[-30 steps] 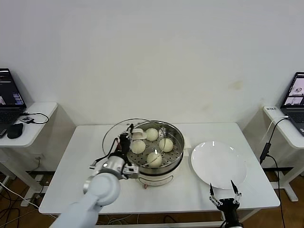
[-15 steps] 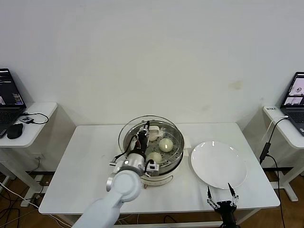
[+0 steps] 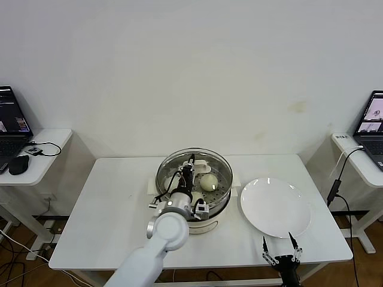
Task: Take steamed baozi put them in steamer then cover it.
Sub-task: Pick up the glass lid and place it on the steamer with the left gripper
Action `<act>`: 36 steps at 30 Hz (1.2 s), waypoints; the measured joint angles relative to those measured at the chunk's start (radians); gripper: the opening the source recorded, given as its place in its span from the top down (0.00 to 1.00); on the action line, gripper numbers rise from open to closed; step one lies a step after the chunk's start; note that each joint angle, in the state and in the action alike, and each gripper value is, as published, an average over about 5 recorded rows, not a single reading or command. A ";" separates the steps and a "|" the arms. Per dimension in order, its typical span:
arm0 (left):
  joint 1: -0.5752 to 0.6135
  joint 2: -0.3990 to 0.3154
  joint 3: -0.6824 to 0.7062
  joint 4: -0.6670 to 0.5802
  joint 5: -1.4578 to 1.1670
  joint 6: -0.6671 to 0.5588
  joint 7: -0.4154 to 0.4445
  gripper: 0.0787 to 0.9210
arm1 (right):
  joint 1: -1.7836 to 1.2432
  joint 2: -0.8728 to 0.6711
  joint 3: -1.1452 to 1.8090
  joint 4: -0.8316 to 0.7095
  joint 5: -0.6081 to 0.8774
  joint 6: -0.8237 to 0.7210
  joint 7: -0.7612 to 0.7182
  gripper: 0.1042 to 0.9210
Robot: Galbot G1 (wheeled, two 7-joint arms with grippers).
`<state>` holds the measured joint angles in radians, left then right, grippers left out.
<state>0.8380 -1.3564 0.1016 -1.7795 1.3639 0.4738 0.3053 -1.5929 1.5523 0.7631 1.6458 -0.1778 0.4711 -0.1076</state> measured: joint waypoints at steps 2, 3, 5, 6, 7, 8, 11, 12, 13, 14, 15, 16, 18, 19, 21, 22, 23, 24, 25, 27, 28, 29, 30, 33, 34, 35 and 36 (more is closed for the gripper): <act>0.001 -0.006 -0.003 0.010 0.004 -0.002 -0.001 0.93 | 0.000 -0.001 -0.001 -0.001 0.000 0.001 0.000 0.12; 0.003 -0.009 -0.004 0.015 0.006 -0.003 -0.002 0.93 | -0.001 -0.001 -0.001 -0.001 -0.001 0.002 0.000 0.12; 0.005 -0.013 -0.006 0.022 0.009 -0.004 -0.002 0.93 | -0.001 -0.002 -0.002 -0.001 -0.001 0.003 0.000 0.12; 0.007 -0.015 -0.007 0.025 0.011 -0.004 -0.002 0.93 | -0.001 -0.002 -0.002 -0.002 -0.001 0.003 0.000 0.12; 0.008 -0.017 -0.007 0.027 0.012 -0.004 -0.002 0.93 | -0.002 -0.002 -0.002 -0.002 -0.001 0.003 0.000 0.12; 0.010 -0.020 -0.008 0.028 0.013 -0.004 -0.003 0.93 | -0.002 -0.003 -0.002 -0.002 -0.001 0.003 0.000 0.12; 0.015 -0.027 -0.011 0.033 0.016 -0.005 -0.005 0.93 | -0.003 -0.003 -0.003 -0.003 -0.001 0.004 0.000 0.12; 0.017 -0.029 -0.012 0.034 0.017 -0.006 -0.007 0.93 | -0.003 -0.004 -0.003 -0.003 -0.002 0.004 0.000 0.12; 0.019 -0.032 -0.014 0.036 0.018 -0.006 -0.009 0.93 | -0.004 -0.004 -0.003 -0.003 -0.002 0.004 0.000 0.12; 0.021 -0.034 -0.015 0.038 0.018 -0.007 -0.010 0.93 | -0.004 -0.004 -0.004 -0.003 -0.002 0.005 -0.001 0.12; 0.022 -0.036 -0.017 0.041 0.019 -0.007 -0.012 0.93 | -0.005 -0.004 -0.004 -0.003 -0.002 0.005 -0.001 0.12; 0.023 -0.037 -0.018 0.042 0.020 -0.008 -0.013 0.93 | -0.005 -0.005 -0.005 -0.003 -0.003 0.005 -0.001 0.12; 0.025 -0.039 -0.021 0.045 0.022 -0.009 -0.015 0.93 | -0.006 -0.005 -0.006 -0.003 -0.003 0.005 -0.001 0.12; 0.026 -0.040 -0.022 0.046 0.023 -0.010 -0.015 0.93 | -0.006 -0.005 -0.006 -0.003 -0.003 0.005 -0.001 0.12; 0.026 -0.041 -0.025 0.049 0.024 -0.011 -0.016 0.93 | -0.006 -0.005 -0.007 -0.003 -0.003 0.006 -0.002 0.12; 0.026 -0.042 -0.027 0.050 0.025 -0.012 -0.017 0.93 | -0.006 -0.005 -0.007 -0.003 -0.004 0.006 -0.002 0.12; 0.025 -0.042 -0.028 0.051 0.025 -0.013 -0.017 0.93 | -0.006 -0.005 -0.007 -0.003 -0.004 0.006 -0.002 0.12; 0.024 -0.042 -0.030 0.052 0.026 -0.013 -0.018 0.93 | -0.006 -0.005 -0.008 -0.003 -0.004 0.006 -0.002 0.12; 0.024 -0.042 -0.031 0.054 0.026 -0.014 -0.018 0.93 | -0.006 -0.005 -0.008 -0.004 -0.005 0.006 -0.002 0.12; 0.025 -0.043 -0.032 0.055 0.027 -0.014 -0.019 0.93 | -0.007 -0.005 -0.009 -0.004 -0.005 0.006 -0.003 0.12; 0.025 -0.044 -0.033 0.055 0.027 -0.015 -0.020 0.93 | -0.007 -0.005 -0.010 -0.004 -0.006 0.006 -0.003 0.12; 0.027 -0.045 -0.034 0.055 0.028 -0.015 -0.021 0.93 | -0.007 -0.005 -0.010 -0.004 -0.006 0.006 -0.003 0.12; 0.028 -0.047 -0.034 0.055 0.029 -0.015 -0.023 0.93 | -0.008 -0.005 -0.010 -0.004 -0.006 0.006 -0.004 0.12; 0.033 -0.049 -0.038 0.055 0.030 -0.018 -0.028 0.92 | -0.009 -0.005 -0.010 -0.003 -0.006 0.006 -0.004 0.12; 0.034 -0.049 -0.039 0.054 0.031 -0.019 -0.029 0.91 | -0.009 -0.005 -0.010 -0.003 -0.007 0.006 -0.004 0.12; 0.036 -0.048 -0.040 0.053 0.031 -0.020 -0.030 0.89 | -0.009 -0.005 -0.010 -0.003 -0.007 0.006 -0.004 0.12; 0.037 -0.047 -0.040 0.051 0.031 -0.021 -0.031 0.87 | -0.009 -0.005 -0.010 -0.003 -0.007 0.006 -0.004 0.12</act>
<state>0.8750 -1.4034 0.0612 -1.7284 1.3946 0.4525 0.2744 -1.6018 1.5473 0.7527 1.6431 -0.1850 0.4773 -0.1119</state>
